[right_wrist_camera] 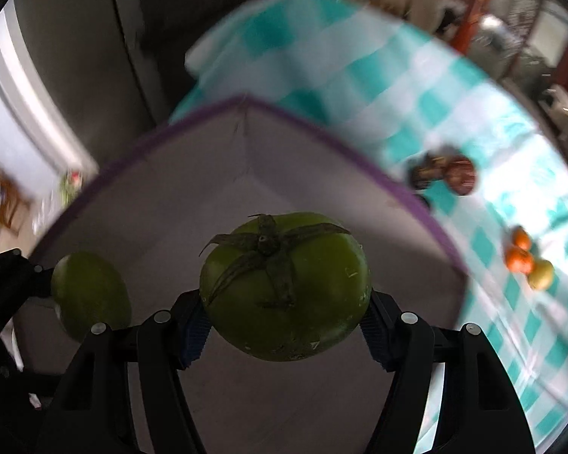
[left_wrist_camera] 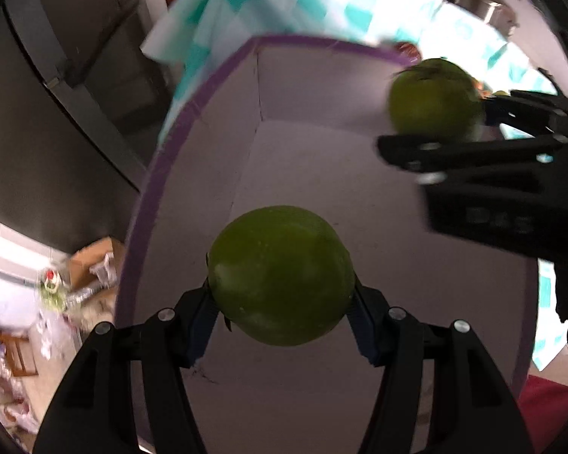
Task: Organize fruits
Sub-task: 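Open both grippers to drop the green tomatoes into the box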
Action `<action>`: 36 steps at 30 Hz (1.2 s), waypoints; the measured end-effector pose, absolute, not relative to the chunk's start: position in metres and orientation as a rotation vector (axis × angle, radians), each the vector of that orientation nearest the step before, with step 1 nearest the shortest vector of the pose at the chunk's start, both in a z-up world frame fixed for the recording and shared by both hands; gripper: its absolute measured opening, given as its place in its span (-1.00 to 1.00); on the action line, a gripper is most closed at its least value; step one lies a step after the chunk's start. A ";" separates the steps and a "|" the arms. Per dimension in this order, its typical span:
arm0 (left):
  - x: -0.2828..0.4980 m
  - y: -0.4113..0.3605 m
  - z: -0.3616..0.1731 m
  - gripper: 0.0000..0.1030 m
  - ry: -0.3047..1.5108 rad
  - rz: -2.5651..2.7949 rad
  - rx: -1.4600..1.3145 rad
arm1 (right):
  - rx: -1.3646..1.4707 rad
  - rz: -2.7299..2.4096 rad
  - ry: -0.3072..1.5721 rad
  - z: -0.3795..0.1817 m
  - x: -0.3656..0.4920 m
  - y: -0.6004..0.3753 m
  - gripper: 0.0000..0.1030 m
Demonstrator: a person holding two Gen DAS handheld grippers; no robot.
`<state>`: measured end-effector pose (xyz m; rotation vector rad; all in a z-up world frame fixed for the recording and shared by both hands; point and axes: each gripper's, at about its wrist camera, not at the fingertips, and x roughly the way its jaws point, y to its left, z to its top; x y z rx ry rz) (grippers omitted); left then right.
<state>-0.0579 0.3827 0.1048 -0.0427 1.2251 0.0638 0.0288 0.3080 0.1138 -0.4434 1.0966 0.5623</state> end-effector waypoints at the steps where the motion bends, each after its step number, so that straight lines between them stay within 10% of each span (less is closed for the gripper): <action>1: -0.051 0.381 0.100 0.19 1.253 0.065 -0.028 | -0.461 0.568 1.128 0.107 0.036 0.315 0.29; 18: -0.011 0.396 0.035 0.31 1.592 0.082 -0.137 | -0.490 0.576 1.387 0.031 0.068 0.335 0.30; 23: -0.015 0.400 0.034 0.52 1.583 0.044 -0.147 | -0.476 0.550 1.362 0.042 0.066 0.329 0.65; 33: -0.064 0.390 0.132 0.57 1.182 0.058 -0.055 | -0.132 0.623 1.218 0.158 0.041 0.278 0.70; 36: -0.095 0.392 0.170 0.87 1.010 0.095 -0.097 | 0.105 0.672 1.129 0.201 0.015 0.252 0.72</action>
